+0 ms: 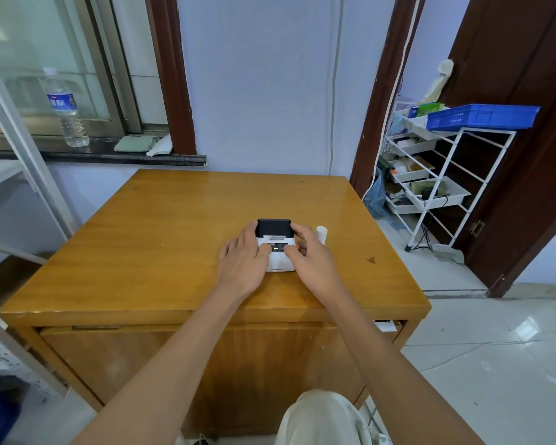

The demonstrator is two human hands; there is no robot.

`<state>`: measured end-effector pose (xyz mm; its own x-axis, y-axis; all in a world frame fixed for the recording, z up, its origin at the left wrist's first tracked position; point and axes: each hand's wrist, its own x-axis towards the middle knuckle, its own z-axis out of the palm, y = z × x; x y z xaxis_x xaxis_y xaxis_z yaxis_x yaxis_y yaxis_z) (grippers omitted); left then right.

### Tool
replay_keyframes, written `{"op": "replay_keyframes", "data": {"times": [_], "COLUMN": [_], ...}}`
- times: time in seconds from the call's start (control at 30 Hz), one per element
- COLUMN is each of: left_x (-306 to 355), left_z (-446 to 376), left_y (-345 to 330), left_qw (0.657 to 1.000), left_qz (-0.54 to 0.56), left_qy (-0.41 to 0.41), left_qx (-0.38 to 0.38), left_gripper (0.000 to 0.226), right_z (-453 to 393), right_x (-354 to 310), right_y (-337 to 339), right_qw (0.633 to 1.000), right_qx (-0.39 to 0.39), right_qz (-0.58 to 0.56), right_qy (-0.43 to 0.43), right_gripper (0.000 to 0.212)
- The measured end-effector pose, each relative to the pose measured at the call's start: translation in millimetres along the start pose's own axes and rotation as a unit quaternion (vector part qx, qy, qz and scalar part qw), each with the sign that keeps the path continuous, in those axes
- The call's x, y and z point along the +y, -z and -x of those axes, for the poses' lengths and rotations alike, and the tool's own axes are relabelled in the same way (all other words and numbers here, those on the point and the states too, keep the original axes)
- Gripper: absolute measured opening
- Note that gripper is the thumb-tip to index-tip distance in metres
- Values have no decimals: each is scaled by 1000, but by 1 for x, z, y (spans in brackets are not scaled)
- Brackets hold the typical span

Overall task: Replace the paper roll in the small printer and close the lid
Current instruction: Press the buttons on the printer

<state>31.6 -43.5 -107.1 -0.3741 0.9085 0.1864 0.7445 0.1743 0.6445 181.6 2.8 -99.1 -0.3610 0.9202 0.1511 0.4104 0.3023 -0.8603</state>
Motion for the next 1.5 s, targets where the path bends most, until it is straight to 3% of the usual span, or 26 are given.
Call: {"op": "replay_keyframes", "data": {"times": [0.5, 0.63, 0.83, 1.03, 1.33, 1.5], "left_x": [-3, -1, 1, 1, -3, 2], "left_z": [0, 1, 2, 3, -1, 4], "left_y": [2, 4, 5, 6, 4, 6], "left_qw": [1000, 1000, 1000, 1000, 999, 999], "left_qz": [10, 17, 19, 19, 16, 25], "left_qy": [5, 0, 1, -4, -18, -15], "left_qx": [-8, -6, -11, -13, -32, -31], "left_gripper": [72, 71, 66, 69, 65, 64], "right_z": [4, 5, 5, 0, -7, -2], "right_x": [-5, -6, -10, -4, -3, -3], "right_y": [0, -1, 1, -1, -4, -7], "right_qw": [1000, 1000, 999, 1000, 999, 999], "right_qx": [6, 10, -1, 0, 30, 43], "right_qz": [1, 5, 30, 29, -38, -26], "right_qy": [-5, -4, 14, 9, -9, -15], "right_gripper": [57, 67, 58, 69, 44, 59]}}
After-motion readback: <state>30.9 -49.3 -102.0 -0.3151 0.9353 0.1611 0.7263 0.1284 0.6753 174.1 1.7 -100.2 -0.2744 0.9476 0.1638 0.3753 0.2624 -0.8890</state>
